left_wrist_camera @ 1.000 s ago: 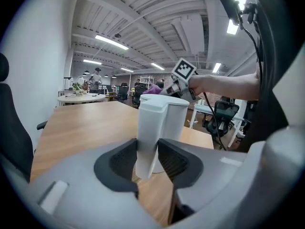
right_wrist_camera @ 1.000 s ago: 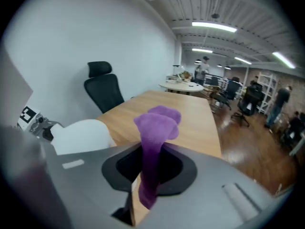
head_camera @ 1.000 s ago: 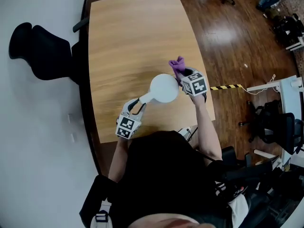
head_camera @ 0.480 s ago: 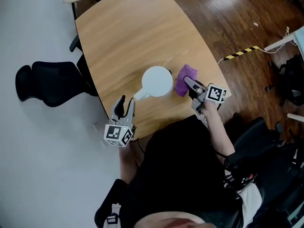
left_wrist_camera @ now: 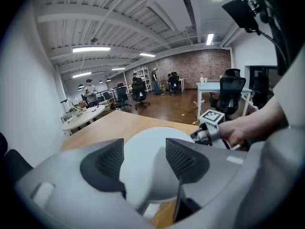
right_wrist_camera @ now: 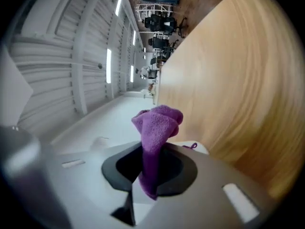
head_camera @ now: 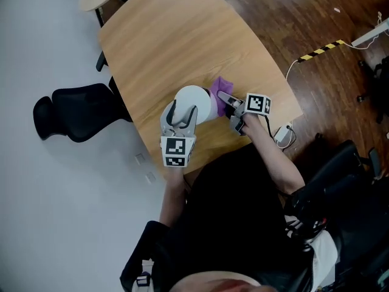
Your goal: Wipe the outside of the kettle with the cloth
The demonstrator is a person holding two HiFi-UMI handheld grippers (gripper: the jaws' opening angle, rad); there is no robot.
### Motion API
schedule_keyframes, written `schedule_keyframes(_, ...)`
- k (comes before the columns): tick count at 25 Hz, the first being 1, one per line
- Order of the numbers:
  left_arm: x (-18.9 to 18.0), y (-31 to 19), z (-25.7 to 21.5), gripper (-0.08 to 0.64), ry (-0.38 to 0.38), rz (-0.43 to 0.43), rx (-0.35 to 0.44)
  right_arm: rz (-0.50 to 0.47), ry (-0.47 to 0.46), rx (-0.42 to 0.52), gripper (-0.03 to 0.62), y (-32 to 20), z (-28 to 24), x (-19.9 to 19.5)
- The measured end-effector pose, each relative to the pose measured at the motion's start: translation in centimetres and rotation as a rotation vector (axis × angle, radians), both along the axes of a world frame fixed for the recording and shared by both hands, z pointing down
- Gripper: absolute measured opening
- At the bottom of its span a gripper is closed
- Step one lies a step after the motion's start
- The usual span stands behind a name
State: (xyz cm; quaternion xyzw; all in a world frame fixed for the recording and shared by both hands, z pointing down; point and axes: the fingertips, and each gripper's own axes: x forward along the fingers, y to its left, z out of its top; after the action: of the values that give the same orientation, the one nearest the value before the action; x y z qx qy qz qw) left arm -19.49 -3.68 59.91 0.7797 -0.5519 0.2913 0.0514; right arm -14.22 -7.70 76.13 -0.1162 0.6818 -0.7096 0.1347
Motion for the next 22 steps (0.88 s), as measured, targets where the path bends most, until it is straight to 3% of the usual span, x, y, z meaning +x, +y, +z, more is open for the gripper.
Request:
schedule_keyframes(2, 0.1, -1.3, 0.3, 0.155, -0.007, -0.003, 0.008, -0.06, 0.111, -0.037, 0.051, -0.7, 5.4, -0.3)
schedule_keyframes(4, -0.2, -1.4, 0.2, 0.155, -0.01, -0.003, 0.024, -0.087, 0.144, -0.055, 0.051, -0.7, 5.8, -0.4)
schedule_keyframes(6, -0.6, -1.1, -0.2, 0.155, -0.015, -0.008, 0.056, -0.041, 0.056, 0.019, 0.051, -1.6, 0.2, -0.1)
schedule_keyframes(9, -2.0, -0.7, -0.6, 0.155, -0.026, -0.031, 0.123, 0.064, -0.189, 0.218, 0.051, -3.0, -12.2, 0.8)
schedule_keyframes(11, -3.0, -0.5, -0.8, 0.137, -0.034, -0.009, 0.151, 0.053, -0.251, 0.345, 0.051, -2.5, -16.1, 0.0)
schedule_keyframes(12, -3.6, -0.5, -0.8, 0.118, -0.032, 0.005, 0.153, 0.027, -0.208, 0.316, 0.051, -1.8, -14.4, -0.9)
schedule_keyframes(15, -5.6, -1.0, -0.8, 0.109, -0.011, 0.022, 0.163, -0.064, 0.065, 0.087, 0.05, 0.5, -1.7, -2.7)
schedule_keyframes(17, -5.9, -1.4, -0.9, 0.062, -0.021, 0.06, 0.165, -0.118, 0.198, 0.019, 0.049, 1.7, 4.7, -2.8)
schedule_keyframes(19, -4.9, -1.8, -1.0, 0.052, -0.043, 0.108, 0.156, -0.133, 0.242, -0.014, 0.05, 2.1, 7.6, -2.4)
schedule_keyframes(22, -3.1, -1.9, -0.9, 0.057, -0.105, 0.123, 0.161, -0.13, 0.23, -0.002, 0.051, 1.8, 6.8, -1.8)
